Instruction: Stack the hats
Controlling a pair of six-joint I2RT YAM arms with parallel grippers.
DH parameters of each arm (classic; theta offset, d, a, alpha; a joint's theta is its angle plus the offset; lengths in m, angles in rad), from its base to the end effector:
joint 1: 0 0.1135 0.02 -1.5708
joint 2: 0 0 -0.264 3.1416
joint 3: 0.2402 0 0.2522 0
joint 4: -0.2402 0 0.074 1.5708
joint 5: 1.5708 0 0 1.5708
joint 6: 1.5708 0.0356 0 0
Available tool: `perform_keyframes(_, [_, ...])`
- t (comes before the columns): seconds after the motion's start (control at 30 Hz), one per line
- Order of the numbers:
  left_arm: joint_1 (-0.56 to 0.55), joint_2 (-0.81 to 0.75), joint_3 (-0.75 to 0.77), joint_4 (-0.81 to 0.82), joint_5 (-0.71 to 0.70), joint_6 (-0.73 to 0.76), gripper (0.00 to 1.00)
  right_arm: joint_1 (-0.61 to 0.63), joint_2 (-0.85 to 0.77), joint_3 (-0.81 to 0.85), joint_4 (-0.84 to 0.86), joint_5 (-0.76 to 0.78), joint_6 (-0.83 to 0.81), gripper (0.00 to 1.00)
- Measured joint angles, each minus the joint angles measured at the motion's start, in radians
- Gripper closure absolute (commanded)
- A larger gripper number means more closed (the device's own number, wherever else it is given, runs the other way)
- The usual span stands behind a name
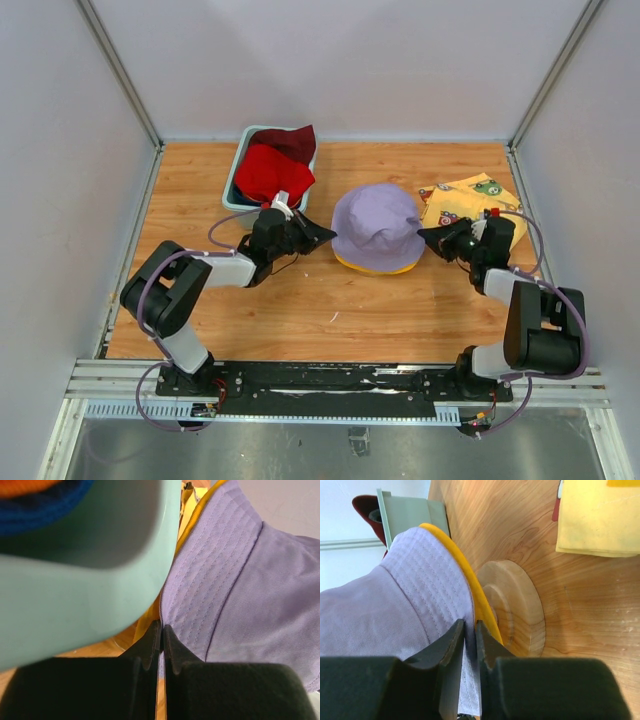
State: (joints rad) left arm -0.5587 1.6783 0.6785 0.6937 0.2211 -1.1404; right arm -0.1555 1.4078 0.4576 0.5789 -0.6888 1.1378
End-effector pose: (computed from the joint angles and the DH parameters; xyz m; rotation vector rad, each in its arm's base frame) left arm 0.2798 -0.1841 0.1695 -0.4398 2.0668 -1.3133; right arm 0.2633 -0.0184 0.1728 0.8238 1.9157 1.2937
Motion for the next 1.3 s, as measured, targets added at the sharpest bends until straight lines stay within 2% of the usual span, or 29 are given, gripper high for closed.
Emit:
perform_keyframes(0.13, [0.0, -0.014, 0.0, -0.032, -0.004, 0.005, 0.68, 0.0, -0.019, 0.018, -0.058, 0.013, -0.028, 0.56])
perform_keyframes(0.3, [0.0, -0.062, 0.0, -0.123, -0.027, 0.01, 0.53, 0.0, -0.086, 0.034, -0.153, 0.042, -0.069, 0.4])
perform_keyframes(0.67, [0.0, -0.292, 0.034, -0.444, -0.124, 0.031, 0.4, -0.029, -0.259, 0.094, -0.357, 0.143, -0.11, 0.26])
perform_keyframes(0.93, [0.024, -0.487, 0.259, -0.713, -0.283, 0.153, 0.35, -0.029, -0.355, 0.269, -0.578, 0.277, -0.173, 0.15])
perform_keyframes(1.1, [0.099, -0.486, 0.424, -0.842, -0.377, 0.272, 0.3, -0.028, -0.311, 0.443, -0.703, 0.37, -0.222, 0.01])
perform_keyframes(1.3, [0.237, -0.382, 0.605, -0.933, -0.413, 0.396, 0.23, -0.012, -0.185, 0.735, -0.845, 0.493, -0.334, 0.01])
